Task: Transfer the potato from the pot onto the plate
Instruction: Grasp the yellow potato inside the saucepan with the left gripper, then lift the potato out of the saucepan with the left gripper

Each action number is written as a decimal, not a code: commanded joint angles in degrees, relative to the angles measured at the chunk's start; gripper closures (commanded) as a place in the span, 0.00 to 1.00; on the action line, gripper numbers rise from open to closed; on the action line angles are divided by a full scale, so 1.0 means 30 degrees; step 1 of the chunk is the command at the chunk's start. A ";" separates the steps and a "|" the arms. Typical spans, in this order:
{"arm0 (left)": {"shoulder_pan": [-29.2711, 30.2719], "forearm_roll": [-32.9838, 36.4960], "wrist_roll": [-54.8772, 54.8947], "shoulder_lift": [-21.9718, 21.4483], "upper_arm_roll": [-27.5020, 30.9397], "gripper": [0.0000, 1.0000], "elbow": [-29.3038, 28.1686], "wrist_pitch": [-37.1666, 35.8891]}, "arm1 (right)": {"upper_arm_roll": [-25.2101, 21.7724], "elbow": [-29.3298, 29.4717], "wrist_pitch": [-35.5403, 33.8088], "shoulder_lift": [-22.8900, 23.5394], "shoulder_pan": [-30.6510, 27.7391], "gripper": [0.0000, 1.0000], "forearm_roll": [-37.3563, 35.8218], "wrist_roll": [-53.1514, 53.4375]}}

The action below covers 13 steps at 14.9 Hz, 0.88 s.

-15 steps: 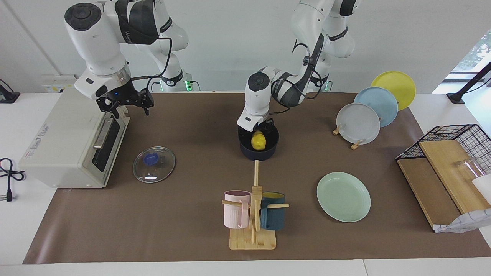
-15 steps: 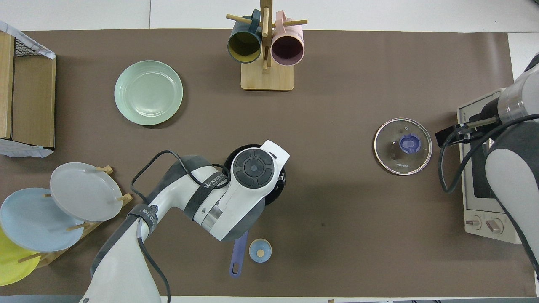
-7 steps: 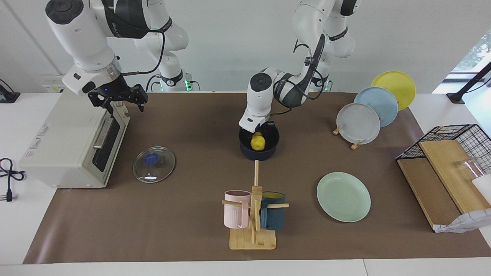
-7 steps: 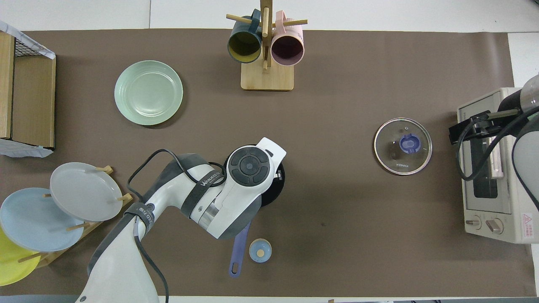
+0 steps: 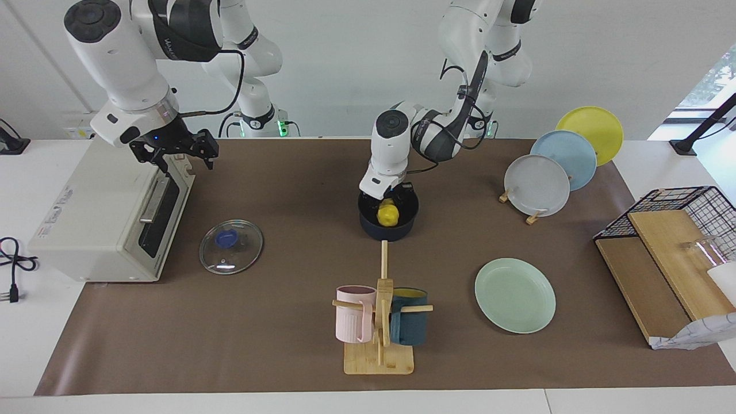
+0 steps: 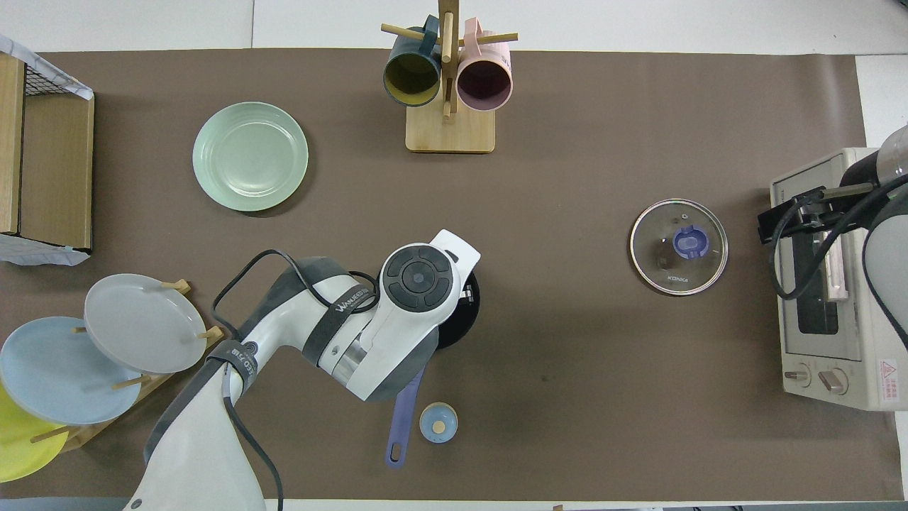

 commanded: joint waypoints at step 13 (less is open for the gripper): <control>0.7670 -0.0617 0.8746 -0.1780 0.0096 1.00 0.7006 -0.6891 | 0.0166 0.0246 -0.1155 -0.0154 -0.1012 0.00 0.0373 0.0261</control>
